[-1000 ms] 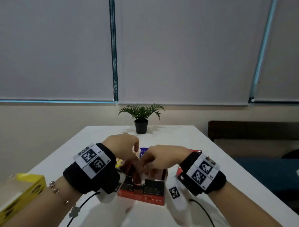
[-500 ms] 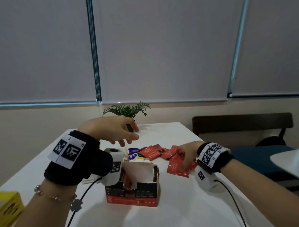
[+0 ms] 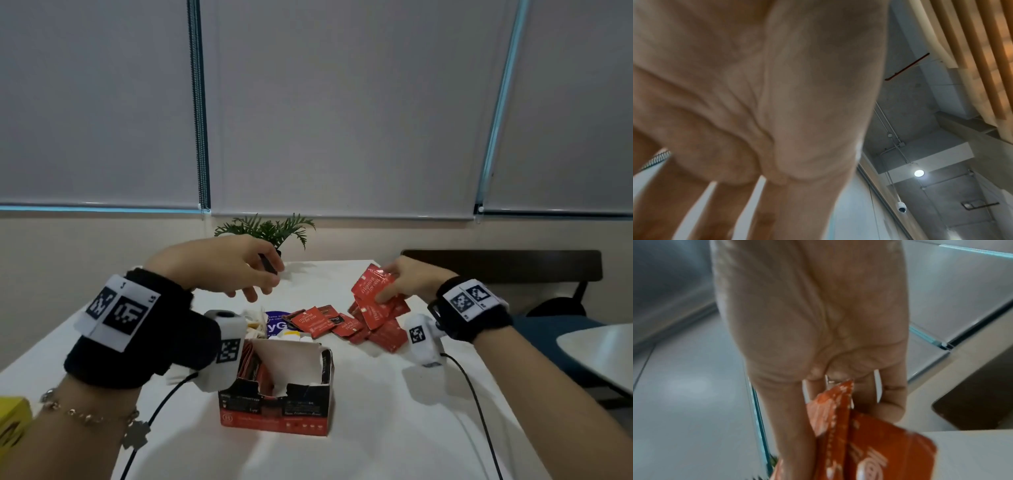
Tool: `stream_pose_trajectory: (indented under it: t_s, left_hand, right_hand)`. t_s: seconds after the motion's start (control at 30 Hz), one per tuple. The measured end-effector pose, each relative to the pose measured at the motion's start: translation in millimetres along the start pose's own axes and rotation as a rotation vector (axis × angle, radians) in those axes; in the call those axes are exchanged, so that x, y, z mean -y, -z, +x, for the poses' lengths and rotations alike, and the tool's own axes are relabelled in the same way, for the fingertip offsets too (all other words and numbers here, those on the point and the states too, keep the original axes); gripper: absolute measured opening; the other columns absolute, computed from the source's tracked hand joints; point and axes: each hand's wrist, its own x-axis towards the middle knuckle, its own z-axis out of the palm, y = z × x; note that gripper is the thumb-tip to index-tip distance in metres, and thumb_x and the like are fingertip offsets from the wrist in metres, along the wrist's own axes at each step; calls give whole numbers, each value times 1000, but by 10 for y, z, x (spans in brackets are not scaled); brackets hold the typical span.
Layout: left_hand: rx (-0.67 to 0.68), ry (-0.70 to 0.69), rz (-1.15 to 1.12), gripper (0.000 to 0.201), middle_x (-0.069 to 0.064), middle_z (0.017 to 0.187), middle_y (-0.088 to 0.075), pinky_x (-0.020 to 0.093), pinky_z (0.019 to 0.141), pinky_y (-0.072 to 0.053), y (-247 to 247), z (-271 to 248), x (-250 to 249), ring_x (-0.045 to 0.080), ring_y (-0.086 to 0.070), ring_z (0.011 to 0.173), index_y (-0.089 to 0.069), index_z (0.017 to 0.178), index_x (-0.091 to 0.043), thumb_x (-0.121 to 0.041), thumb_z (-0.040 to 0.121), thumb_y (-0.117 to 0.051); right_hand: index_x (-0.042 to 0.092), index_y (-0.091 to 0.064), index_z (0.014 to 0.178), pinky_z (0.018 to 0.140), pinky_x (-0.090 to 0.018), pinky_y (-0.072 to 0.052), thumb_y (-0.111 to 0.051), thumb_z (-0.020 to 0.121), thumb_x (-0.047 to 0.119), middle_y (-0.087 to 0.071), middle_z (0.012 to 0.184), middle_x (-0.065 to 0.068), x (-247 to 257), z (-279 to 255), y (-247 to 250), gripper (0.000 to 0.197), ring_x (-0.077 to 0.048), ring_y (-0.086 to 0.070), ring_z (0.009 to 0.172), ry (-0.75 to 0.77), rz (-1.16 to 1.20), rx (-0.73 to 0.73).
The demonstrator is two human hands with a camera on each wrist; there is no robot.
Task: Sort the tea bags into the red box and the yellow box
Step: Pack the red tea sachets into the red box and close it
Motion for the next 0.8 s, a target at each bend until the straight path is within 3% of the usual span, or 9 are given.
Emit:
stream_pose_trajectory:
  t_s: [0.13,0.27,0.4,0.57,0.67,0.8]
  left_hand:
    - [-47,-78,-91,26,-6,101,-68,22,65,-56,-72,84,-18,6,-68,81,-59,118,-24,-31,93,-60]
    - [-115,-105,-283,36,-4,105,-66,26,68,-58,-152,142,-71,9,-68,90,-54,123,-23,-37,91,-61]
    - [-211,-146,-494,26,4,94,-73,29,67,-60,-190,174,-158,15,-72,82,-56,119,-14,-22,95,-57]
    - [-308,-132,-555,17,6,88,-75,25,60,-57,-121,157,-85,19,-73,75,-61,111,-15,-12,94,-59]
    - [-359,-92,-544,26,5,92,-74,22,58,-55,-73,160,-13,16,-73,76,-61,115,-17,-10,91,-63]
    - [-433,-54,-544,28,2,94,-74,21,59,-55,-54,200,40,9,-72,76,-65,110,-20,-8,85,-68]
  right_hand:
    - [10,-64,117,83,-35,-56,-75,80,5,-74,104,-9,292,-197,81,39,-23,-71,95,158,437,-27]
    - [12,-63,117,84,-36,-56,-73,80,6,-73,107,-10,618,-337,58,39,-23,-70,98,290,633,12]
    - [8,-61,119,82,-34,-57,-76,69,14,-74,107,-9,842,-387,-5,52,-23,-71,98,380,718,43]
    - [13,-62,116,72,-27,-58,-75,79,7,-74,104,-6,840,-397,-8,40,-18,-72,94,409,702,-66]
    - [12,-63,114,72,-29,-59,-76,77,4,-73,102,-8,763,-383,35,40,-20,-72,94,408,733,-154]
    - [14,-64,105,65,-25,-58,-73,78,-2,-72,99,-7,729,-443,123,32,-15,-74,81,423,844,-182]
